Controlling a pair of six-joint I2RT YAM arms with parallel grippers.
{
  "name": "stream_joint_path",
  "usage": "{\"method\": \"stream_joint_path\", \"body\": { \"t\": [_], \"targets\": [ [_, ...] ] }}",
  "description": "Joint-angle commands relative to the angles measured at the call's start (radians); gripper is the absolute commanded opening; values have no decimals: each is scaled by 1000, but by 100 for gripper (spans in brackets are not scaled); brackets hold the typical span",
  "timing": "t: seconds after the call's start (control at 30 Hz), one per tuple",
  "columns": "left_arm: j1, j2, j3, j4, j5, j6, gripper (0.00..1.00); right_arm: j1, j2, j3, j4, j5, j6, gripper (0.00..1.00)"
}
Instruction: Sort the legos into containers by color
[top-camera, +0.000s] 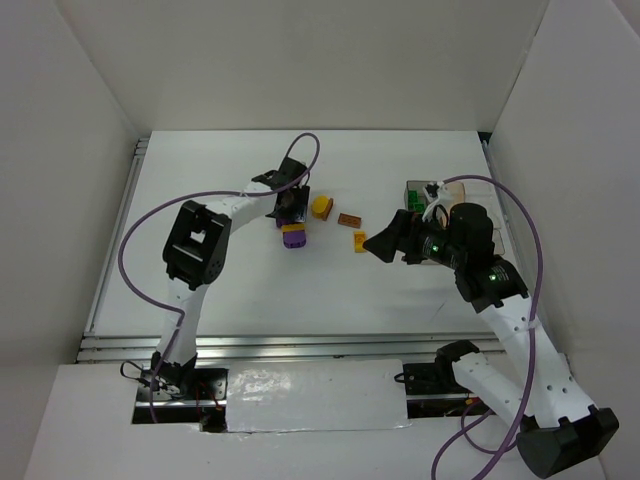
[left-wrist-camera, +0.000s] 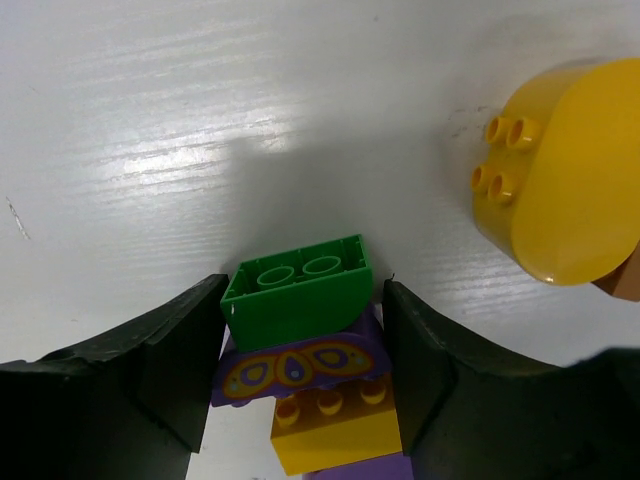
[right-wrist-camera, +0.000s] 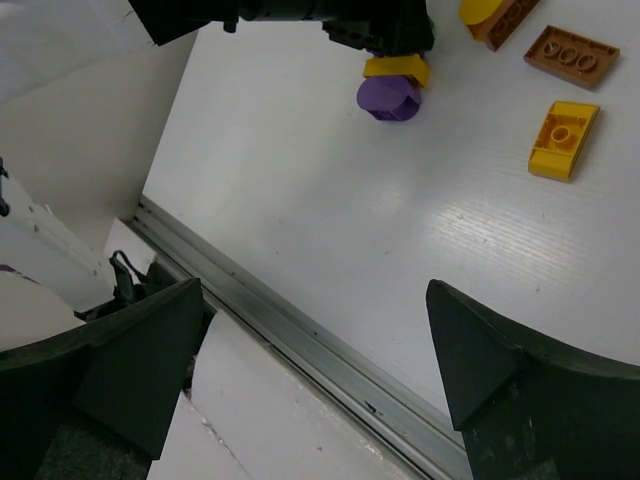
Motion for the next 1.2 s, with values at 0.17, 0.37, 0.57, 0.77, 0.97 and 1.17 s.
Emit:
{"method": "stream_joint_path", "body": {
  "t": [0.17,0.37,0.57,0.77,0.97,1.17],
  "targets": [
    [-3,-77,-19,-4,32,26,7,8,25,-50,105,-16,22,100],
    [-4,-239,-88,166,153,104,0,8,37,-96,204,34,120,100],
    [-24,-480,-243,349,349,198,0,2,14,-78,205,65,174,100],
    [-195,-747,-450,397,541,403,0,-1,-41,11,116,83,199,99],
    [-398,-893,-513,293,494,544,0,1,-58,95,12,36,243,98],
    [-532,-895,-478,210,394,591,0,39,-26,144,-125,-2,193,96]
  ]
}}
